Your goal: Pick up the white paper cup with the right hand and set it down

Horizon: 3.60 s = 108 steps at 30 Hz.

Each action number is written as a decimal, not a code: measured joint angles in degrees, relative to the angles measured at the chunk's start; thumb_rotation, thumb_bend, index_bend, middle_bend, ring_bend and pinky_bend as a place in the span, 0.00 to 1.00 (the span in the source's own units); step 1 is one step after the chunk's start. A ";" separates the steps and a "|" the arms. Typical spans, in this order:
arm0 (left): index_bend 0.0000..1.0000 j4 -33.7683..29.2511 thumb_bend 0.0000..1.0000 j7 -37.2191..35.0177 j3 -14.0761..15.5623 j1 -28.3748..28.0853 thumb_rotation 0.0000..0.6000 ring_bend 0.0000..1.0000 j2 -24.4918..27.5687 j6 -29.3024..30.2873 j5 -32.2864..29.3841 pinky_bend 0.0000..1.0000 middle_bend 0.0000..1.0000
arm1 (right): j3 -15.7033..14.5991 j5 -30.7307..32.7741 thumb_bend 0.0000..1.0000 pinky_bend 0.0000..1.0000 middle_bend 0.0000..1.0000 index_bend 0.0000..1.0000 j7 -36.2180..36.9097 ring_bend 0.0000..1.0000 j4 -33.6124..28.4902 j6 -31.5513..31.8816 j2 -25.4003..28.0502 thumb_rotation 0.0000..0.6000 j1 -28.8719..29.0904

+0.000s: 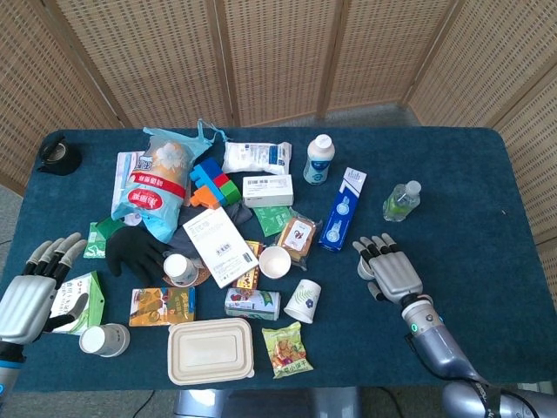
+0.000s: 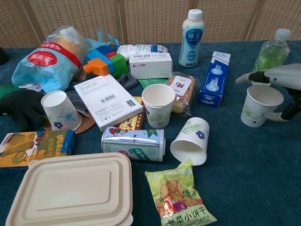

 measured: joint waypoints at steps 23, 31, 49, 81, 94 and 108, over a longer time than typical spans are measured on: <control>0.00 -0.81 0.45 1.31 -0.10 0.40 1.00 0.00 -0.06 0.58 -0.54 0.00 0.05 | -0.91 -2.72 0.47 0.38 0.23 0.31 6.87 0.02 7.77 -2.48 -2.99 1.00 2.37; 0.00 -0.92 0.45 1.37 -0.41 0.02 1.00 0.00 -0.11 0.22 -0.71 0.00 0.06 | -0.49 -3.30 0.48 0.41 0.24 0.32 10.05 0.05 7.72 -2.57 -2.54 1.00 2.39; 0.00 -0.74 0.45 0.71 -0.68 -0.15 1.00 0.00 0.06 0.40 -0.68 0.00 0.05 | 3.03 -7.89 0.48 0.46 0.24 0.31 36.56 0.07 7.93 -7.96 1.31 1.00 1.02; 0.00 -1.87 0.45 1.47 -0.62 -0.35 1.00 0.00 0.28 0.74 0.84 0.00 0.05 | -1.29 -29.40 0.44 0.00 0.03 0.03 82.13 0.00 28.12 -10.78 0.19 1.00 -1.71; 0.00 -1.53 0.45 0.99 -0.41 -0.32 1.00 0.00 0.09 0.93 1.56 0.00 0.05 | -1.07 -19.44 0.42 0.00 0.00 0.00 44.57 0.00 19.92 -6.91 1.88 1.00 -2.58; 0.00 -0.12 0.45 -0.93 -0.12 0.16 1.00 0.00 0.11 1.59 1.92 0.00 0.05 | -0.55 -0.92 0.40 0.00 0.00 0.09 2.08 0.00 10.53 5.97 -5.34 1.00 -2.21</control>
